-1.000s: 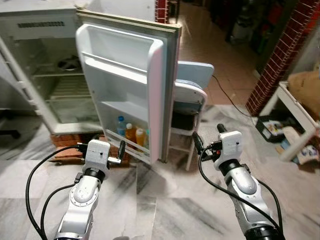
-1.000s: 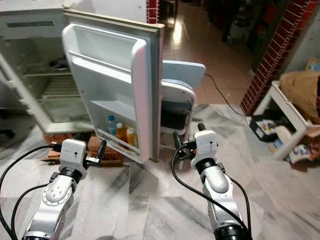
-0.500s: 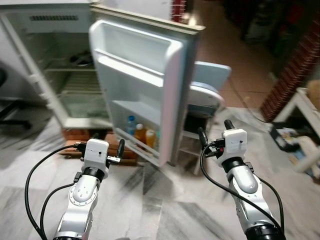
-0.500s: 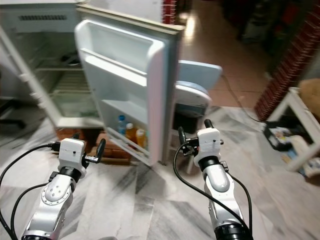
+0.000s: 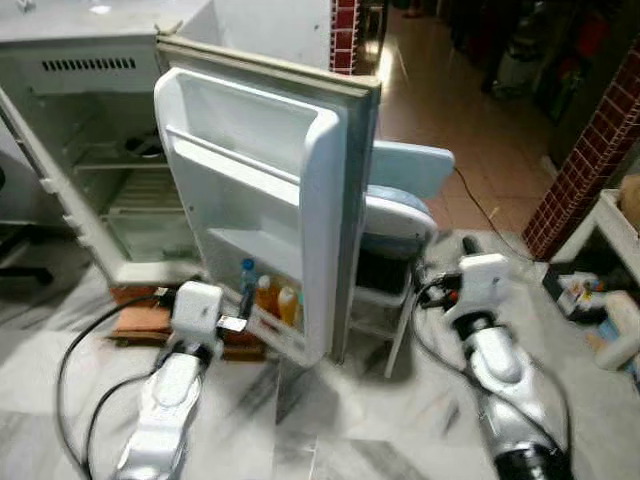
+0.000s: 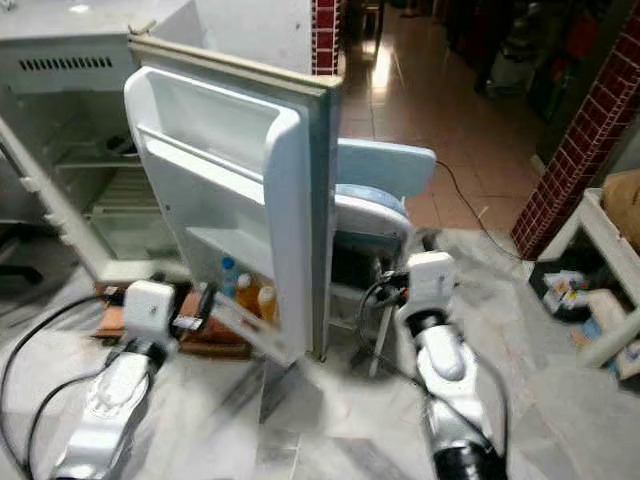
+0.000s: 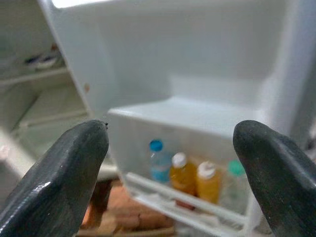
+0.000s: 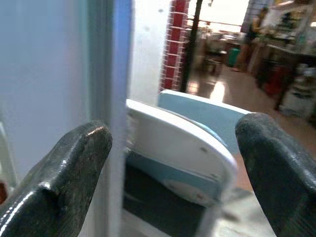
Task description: Restocking fridge
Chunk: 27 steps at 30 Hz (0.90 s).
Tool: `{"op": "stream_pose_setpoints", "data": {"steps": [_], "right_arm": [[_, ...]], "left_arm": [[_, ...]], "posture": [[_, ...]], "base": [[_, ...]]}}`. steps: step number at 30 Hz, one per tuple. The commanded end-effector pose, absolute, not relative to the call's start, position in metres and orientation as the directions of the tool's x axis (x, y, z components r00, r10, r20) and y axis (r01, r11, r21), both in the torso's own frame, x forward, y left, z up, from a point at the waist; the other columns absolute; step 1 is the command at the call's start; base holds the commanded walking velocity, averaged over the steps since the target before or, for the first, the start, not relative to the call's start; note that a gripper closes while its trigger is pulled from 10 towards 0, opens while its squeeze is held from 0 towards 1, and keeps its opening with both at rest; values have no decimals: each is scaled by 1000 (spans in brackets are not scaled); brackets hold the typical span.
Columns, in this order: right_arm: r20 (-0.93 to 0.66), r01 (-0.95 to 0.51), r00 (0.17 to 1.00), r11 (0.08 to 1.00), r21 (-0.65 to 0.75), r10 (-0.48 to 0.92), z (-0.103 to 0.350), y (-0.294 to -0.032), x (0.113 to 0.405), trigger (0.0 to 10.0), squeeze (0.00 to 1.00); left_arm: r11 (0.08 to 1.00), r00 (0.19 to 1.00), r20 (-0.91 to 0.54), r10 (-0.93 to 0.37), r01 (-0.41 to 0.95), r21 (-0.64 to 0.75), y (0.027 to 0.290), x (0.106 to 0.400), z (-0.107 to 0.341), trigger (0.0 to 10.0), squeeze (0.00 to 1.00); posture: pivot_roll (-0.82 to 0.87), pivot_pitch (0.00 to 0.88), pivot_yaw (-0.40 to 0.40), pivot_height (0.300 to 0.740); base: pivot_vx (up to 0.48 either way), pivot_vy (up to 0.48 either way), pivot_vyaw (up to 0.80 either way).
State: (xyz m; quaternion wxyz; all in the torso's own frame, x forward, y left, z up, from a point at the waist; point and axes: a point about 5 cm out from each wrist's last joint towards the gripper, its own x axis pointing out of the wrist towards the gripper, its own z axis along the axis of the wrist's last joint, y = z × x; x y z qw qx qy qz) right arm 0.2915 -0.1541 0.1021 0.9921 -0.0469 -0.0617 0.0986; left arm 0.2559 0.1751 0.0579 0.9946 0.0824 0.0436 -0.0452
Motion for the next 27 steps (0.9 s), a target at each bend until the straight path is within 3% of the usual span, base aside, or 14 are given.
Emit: {"op": "stream_pose_setpoints", "data": {"steps": [1, 7, 10, 16, 21, 27], "right_arm": [[130, -165, 975, 979, -122, 181, 105, -164, 290, 10000, 0], [95, -79, 992, 993, -86, 87, 110, -169, 305, 10000, 0], [62, -76, 995, 995, -57, 79, 110, -163, 315, 10000, 0], [36, -127, 991, 992, 22, 126, 125, -127, 348, 10000, 0], [25, -182, 983, 982, 56, 181, 145, -91, 368, 10000, 0], [20, -280, 960, 950, 140, 280, 156, -58, 372, 10000, 0]], "left_arm": [[982, 991, -104, -80, 97, 164, 173, 253, 56, 10000, 0], [981, 990, -141, -21, 48, 187, 179, 242, 48, 10000, 0], [981, 987, -159, 0, 30, 190, 181, 240, 46, 10000, 0], [977, 956, -291, 43, 21, 210, 188, 231, 29, 10000, 0], [977, 949, -314, 32, 37, 212, 188, 225, 27, 10000, 0], [976, 944, -329, 25, 49, 213, 186, 225, 27, 10000, 0]], "posture": [[6, 0, 7, 740], [20, 0, -4, 740], [31, 0, -9, 740], [51, 0, -9, 740], [81, 0, -20, 740], [96, 0, -28, 740]], "base": [[0, 0, 719], [0, 0, 713], [0, 0, 0], [0, 0, 0], [0, 0, 0], [0, 0, 0]]}}
